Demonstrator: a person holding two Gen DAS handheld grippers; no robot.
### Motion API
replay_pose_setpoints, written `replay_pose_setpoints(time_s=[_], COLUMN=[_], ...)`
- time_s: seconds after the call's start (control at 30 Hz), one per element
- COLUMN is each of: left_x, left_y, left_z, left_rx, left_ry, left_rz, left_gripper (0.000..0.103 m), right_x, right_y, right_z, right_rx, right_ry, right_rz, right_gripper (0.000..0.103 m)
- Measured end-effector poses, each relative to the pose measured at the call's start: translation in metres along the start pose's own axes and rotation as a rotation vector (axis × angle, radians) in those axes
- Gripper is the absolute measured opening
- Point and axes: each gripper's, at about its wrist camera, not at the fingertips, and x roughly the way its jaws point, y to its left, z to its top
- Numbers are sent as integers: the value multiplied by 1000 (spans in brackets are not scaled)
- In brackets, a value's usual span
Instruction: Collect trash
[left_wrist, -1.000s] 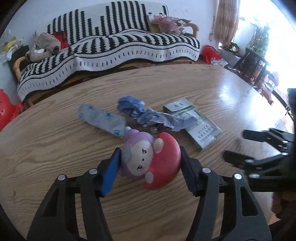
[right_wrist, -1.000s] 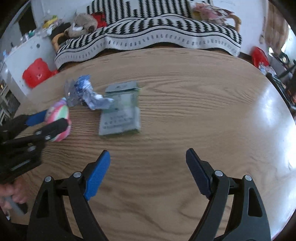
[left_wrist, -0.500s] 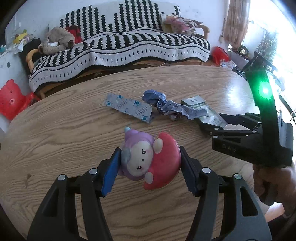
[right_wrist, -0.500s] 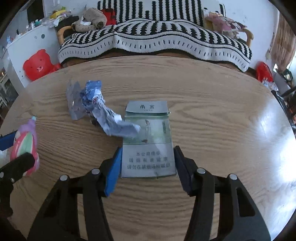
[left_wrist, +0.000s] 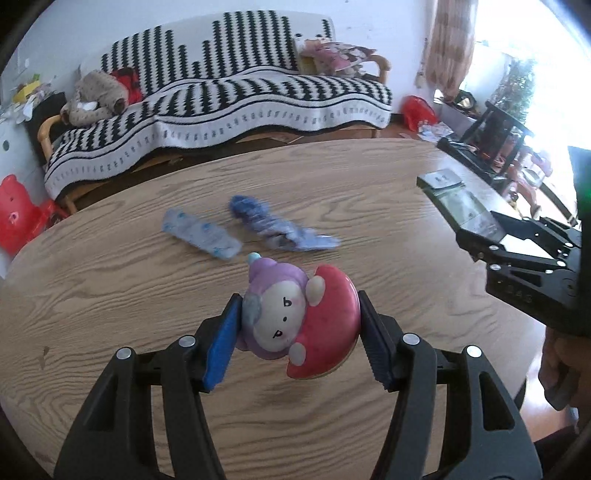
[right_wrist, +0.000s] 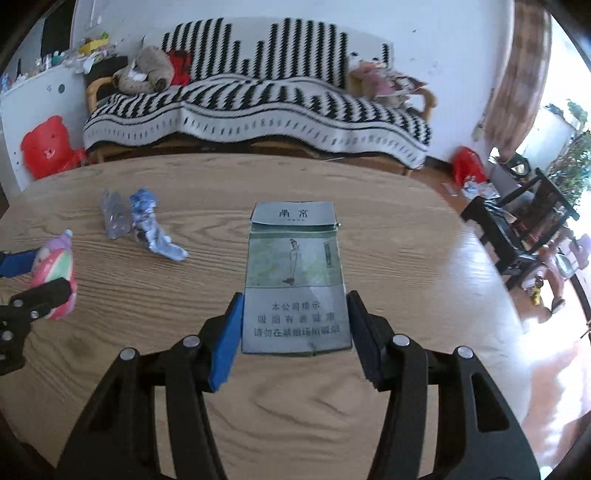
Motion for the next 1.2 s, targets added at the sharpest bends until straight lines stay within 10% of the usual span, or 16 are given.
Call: replay_pose_setpoints(time_s=[0.63, 1.2], left_x=[-14, -16], left_y=[-192, -318], left_z=[-26, -80], left_rx=[173, 319], left_ry=[-7, 84], left_rz=[-248, -488], left_gripper=[60, 60], right_x=[-144, -187], right_y=[-136, -234], right_z=[-101, -243], right_rx=[124, 478], right_ry=[-75, 89], right_rz=[-156, -106], right_gripper=[55, 55])
